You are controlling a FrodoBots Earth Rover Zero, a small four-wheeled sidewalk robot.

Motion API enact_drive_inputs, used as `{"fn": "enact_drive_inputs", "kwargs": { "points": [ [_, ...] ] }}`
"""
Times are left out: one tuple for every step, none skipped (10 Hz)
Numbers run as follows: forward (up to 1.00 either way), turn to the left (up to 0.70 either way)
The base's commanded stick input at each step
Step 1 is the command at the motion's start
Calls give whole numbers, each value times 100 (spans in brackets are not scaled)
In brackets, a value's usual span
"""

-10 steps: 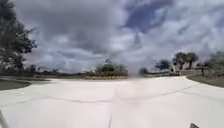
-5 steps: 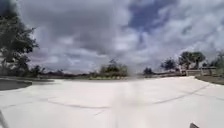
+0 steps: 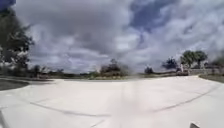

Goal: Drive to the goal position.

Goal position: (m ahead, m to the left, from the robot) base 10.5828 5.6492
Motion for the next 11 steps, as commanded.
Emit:
{"fn": "enact_drive_inputs", "kwargs": {
  "points": [
    [69, 14],
    [69, 14],
    [69, 14],
    [69, 14],
    [69, 14],
    [69, 14],
    [69, 14],
    [69, 14],
    [69, 14],
    [69, 14],
    [69, 14]
  ]
}}
